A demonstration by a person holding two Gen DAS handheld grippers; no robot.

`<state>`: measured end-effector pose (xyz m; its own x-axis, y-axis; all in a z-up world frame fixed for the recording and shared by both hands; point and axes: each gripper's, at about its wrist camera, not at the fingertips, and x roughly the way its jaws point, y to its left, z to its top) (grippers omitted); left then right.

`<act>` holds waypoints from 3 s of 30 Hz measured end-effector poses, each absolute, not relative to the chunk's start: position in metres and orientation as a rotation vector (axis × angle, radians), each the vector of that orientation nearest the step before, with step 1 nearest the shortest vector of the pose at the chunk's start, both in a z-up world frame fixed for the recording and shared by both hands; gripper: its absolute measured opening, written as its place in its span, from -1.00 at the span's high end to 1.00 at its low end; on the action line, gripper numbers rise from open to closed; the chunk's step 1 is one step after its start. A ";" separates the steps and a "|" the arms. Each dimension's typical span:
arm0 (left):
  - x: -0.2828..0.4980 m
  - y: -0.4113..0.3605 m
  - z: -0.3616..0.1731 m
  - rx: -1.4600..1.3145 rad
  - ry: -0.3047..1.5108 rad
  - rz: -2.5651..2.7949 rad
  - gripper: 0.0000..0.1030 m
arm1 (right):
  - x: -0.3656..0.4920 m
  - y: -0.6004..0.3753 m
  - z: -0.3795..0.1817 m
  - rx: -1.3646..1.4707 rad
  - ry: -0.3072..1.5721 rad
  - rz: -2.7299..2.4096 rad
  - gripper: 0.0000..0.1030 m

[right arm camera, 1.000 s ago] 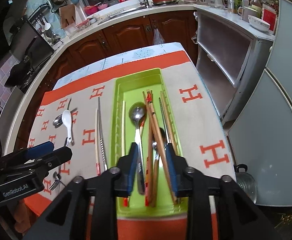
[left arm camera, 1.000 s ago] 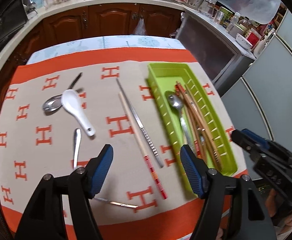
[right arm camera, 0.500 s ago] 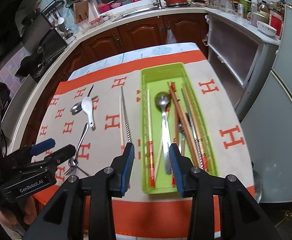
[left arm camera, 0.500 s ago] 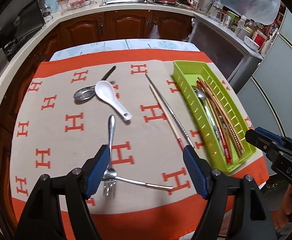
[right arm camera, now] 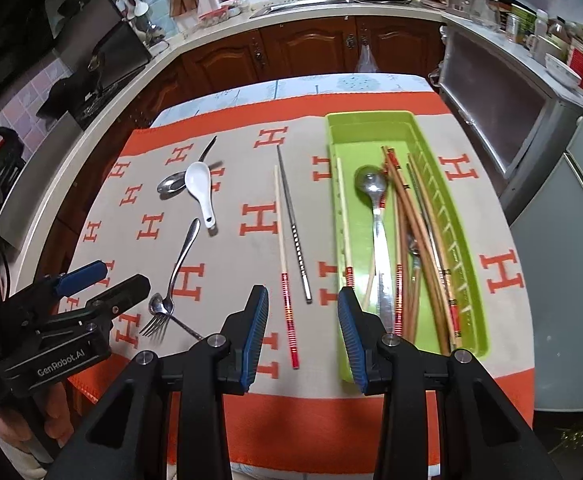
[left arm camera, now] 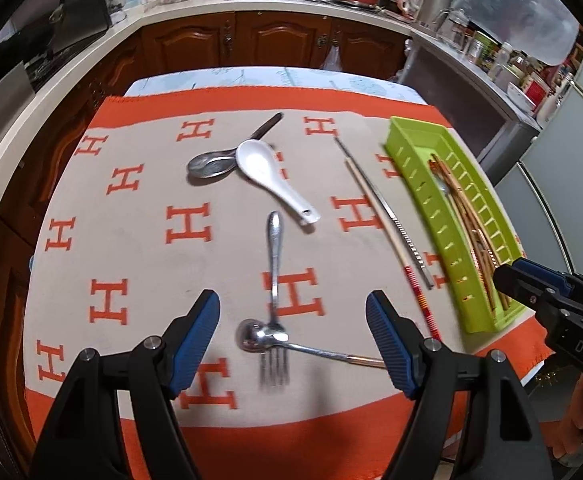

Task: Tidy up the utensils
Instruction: 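Open both tools and lift them away from the green tray, then grasp the red-striped wooden chopstick with the right tool, then carry the wooden chopstick into the tray with the right tool while the left grasps a steel chopstick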

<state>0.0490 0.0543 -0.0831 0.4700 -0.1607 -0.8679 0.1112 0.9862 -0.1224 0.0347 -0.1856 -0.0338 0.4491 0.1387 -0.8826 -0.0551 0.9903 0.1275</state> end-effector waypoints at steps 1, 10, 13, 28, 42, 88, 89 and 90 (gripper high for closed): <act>0.050 0.058 -0.085 -0.056 1.073 -0.162 -0.43 | 0.037 -0.182 -0.036 0.078 1.104 0.122 0.29; 0.057 0.081 -0.107 -0.105 1.121 -0.142 -0.43 | 0.059 -0.152 -0.062 0.015 1.162 0.153 0.29; 0.060 0.083 -0.110 -0.106 1.130 -0.147 -0.43 | 0.067 -0.140 -0.074 -0.008 1.179 0.173 0.29; 0.070 0.092 -0.126 -0.122 1.175 -0.142 -0.43 | 0.124 -0.125 -0.129 -0.004 1.287 0.174 0.42; 0.077 0.098 -0.136 -0.138 1.199 -0.141 -0.43 | 0.155 -0.112 -0.159 -0.069 1.318 0.127 0.49; 0.099 0.030 -0.104 -0.044 1.182 -0.248 -0.43 | 0.114 -0.188 -0.063 0.153 1.114 0.180 0.90; 0.104 0.022 -0.102 -0.036 1.180 -0.252 -0.43 | 0.113 -0.196 -0.058 0.151 1.104 0.165 0.90; 0.108 0.016 -0.101 -0.033 1.180 -0.258 -0.43 | 0.113 -0.206 -0.053 0.143 1.091 0.141 0.90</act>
<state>0.1081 0.0164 -0.1006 0.3549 -0.2172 -0.9093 0.1824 0.9700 -0.1604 0.1125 -0.2058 -0.0532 0.4544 0.1842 -0.8715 -0.0434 0.9818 0.1848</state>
